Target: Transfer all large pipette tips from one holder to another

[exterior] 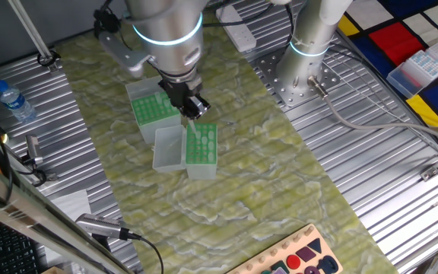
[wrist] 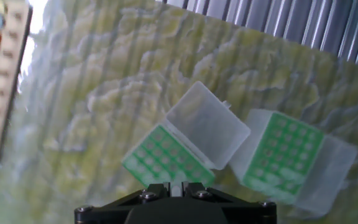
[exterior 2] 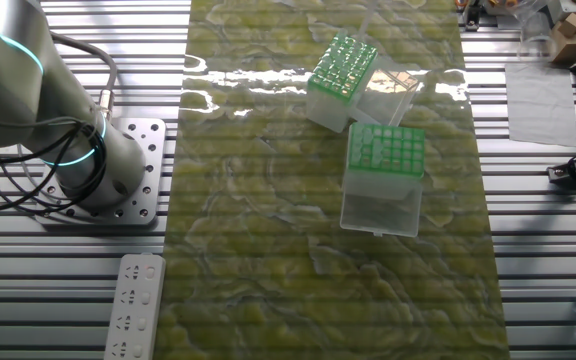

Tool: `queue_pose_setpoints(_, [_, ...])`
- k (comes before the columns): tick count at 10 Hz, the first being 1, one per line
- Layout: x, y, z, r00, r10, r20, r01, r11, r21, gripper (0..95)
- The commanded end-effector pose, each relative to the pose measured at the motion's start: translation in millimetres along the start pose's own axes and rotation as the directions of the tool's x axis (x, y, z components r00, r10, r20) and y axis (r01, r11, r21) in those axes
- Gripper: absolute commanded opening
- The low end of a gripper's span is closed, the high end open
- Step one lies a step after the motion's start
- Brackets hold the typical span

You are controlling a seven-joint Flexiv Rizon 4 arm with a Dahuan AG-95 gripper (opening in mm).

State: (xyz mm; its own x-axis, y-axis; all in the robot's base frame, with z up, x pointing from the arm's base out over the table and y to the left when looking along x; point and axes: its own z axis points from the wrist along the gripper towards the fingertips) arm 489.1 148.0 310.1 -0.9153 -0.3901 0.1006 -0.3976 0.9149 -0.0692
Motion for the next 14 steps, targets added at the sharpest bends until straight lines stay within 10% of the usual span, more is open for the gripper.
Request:
queue_pose_setpoints(1, [12.9, -29.8, -1.0, 0.965, -0.260, -0.028, 0.261, 0.958, 0.117, 0.0])
queue_pose_setpoints(9, [6.3, -76.0, 21.2, 0.898, -0.436, -0.052, 0.438, 0.880, 0.182, 0.0])
queue_pose_setpoints(14, [6.4, -84.9, 30.0, 0.898, -0.438, -0.039, 0.438, 0.882, 0.175, 0.0])
